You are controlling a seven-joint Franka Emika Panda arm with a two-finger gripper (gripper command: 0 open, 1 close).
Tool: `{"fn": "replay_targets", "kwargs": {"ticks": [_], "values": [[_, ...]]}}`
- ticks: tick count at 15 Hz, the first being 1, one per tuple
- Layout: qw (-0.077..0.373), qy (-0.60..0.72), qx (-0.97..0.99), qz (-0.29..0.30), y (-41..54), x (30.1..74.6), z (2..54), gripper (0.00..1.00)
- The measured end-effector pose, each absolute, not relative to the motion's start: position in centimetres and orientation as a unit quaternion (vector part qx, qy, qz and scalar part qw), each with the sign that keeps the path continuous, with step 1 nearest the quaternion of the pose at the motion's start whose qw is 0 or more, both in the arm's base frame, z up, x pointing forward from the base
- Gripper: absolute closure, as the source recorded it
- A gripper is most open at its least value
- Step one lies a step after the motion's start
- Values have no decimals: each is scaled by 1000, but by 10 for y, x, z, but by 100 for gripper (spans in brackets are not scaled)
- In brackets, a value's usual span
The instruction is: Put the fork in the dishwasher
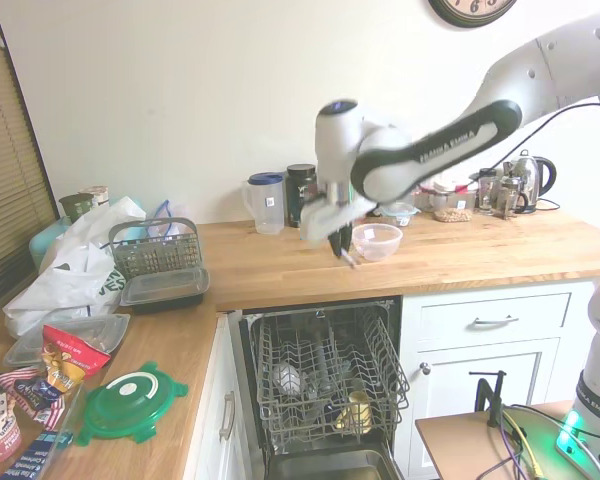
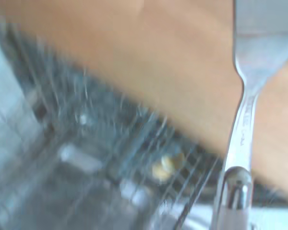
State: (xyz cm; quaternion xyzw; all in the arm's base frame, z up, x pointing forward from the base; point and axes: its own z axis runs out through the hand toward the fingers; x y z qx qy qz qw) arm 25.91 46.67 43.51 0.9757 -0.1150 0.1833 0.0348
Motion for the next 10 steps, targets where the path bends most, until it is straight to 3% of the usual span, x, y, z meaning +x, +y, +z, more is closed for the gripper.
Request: {"fn": "replay_targets", "kwargs": {"ticks": [4, 10], "values": [[136, -76, 974, 164, 488, 262, 320, 100], [228, -71, 966, 96, 507, 313, 172, 100]]}}
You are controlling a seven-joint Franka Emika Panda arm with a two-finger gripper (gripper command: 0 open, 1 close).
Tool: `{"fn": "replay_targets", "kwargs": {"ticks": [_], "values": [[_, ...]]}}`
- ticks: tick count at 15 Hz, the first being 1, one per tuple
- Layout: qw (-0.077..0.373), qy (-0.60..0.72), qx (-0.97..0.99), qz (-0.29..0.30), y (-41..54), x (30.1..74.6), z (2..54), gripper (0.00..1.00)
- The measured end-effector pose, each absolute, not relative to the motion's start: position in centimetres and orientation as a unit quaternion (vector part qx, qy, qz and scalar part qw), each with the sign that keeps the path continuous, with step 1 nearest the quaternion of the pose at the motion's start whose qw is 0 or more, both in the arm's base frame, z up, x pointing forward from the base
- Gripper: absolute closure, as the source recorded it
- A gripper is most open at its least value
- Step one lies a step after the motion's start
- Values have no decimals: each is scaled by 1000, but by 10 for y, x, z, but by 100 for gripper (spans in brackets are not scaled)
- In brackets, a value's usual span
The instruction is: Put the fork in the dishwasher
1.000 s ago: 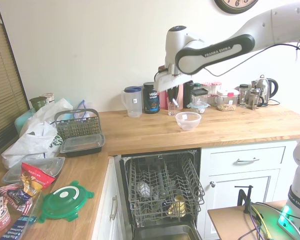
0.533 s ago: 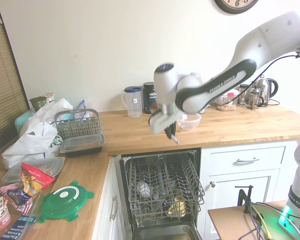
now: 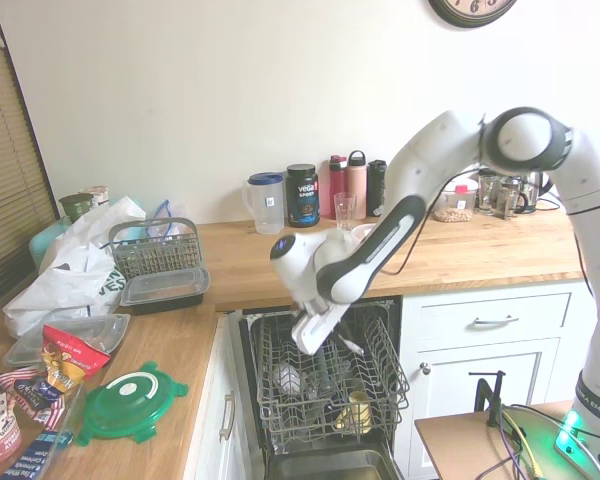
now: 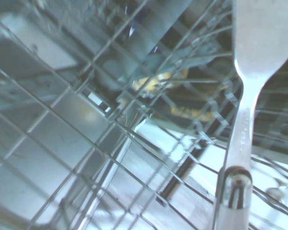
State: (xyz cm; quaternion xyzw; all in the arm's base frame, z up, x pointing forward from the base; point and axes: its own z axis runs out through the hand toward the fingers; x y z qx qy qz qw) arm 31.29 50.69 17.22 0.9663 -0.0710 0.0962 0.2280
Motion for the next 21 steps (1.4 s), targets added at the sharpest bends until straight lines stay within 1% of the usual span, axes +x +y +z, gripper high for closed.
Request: {"fn": "replay_targets", "kwargs": {"ticks": [2, 3, 7, 12, 16, 17, 18, 19, 21], "values": [[242, -72, 964, 84, 503, 324, 148, 100], [244, -75, 964, 76, 501, 328, 145, 0], [242, -76, 966, 57, 500, 332, 148, 0], [230, -75, 969, 46, 501, 338, 165, 0], [208, -81, 974, 45, 506, 341, 182, 0], [195, -84, 976, 50, 510, 342, 196, 0], [177, -84, 979, 60, 517, 342, 220, 0], [151, -83, 982, 76, 525, 339, 256, 0], [90, -82, 986, 115, 541, 319, 354, 0]]}}
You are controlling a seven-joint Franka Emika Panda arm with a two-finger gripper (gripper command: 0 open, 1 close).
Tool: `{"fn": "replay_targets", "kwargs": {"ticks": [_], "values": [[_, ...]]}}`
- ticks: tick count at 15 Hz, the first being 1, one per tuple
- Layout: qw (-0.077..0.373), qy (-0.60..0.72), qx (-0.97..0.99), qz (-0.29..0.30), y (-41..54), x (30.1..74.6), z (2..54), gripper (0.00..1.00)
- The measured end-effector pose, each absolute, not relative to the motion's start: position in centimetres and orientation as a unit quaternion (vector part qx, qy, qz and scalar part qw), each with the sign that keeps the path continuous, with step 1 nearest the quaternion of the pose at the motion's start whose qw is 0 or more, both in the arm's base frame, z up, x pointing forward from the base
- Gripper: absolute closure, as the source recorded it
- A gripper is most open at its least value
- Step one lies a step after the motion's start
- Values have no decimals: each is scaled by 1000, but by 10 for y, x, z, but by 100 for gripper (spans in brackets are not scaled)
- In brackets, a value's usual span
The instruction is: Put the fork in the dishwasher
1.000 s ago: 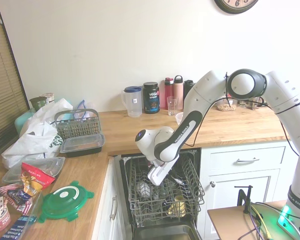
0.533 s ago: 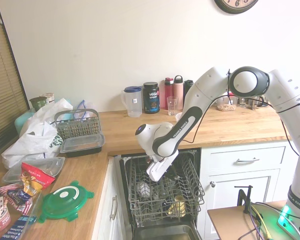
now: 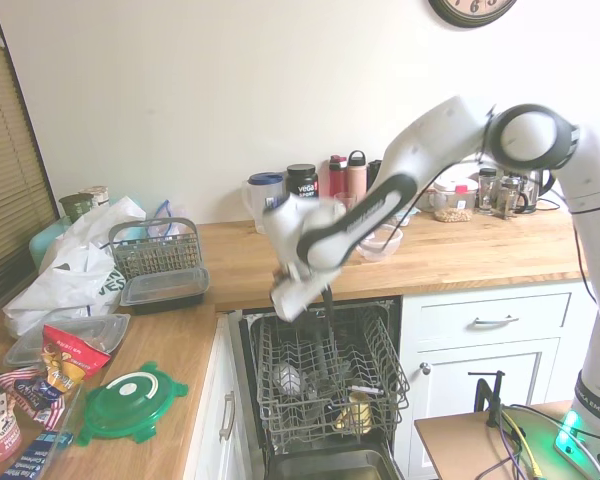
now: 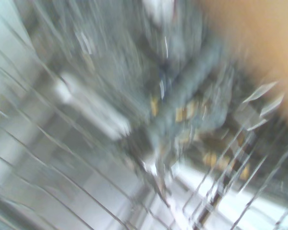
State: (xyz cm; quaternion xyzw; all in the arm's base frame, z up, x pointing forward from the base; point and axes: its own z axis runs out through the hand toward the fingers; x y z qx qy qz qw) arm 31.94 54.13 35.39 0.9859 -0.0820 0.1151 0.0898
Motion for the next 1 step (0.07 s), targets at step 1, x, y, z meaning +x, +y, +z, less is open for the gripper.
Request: {"fn": "replay_targets", "kwargs": {"ticks": [1], "values": [[61, -85, 985, 136, 543, 307, 402, 0]]}}
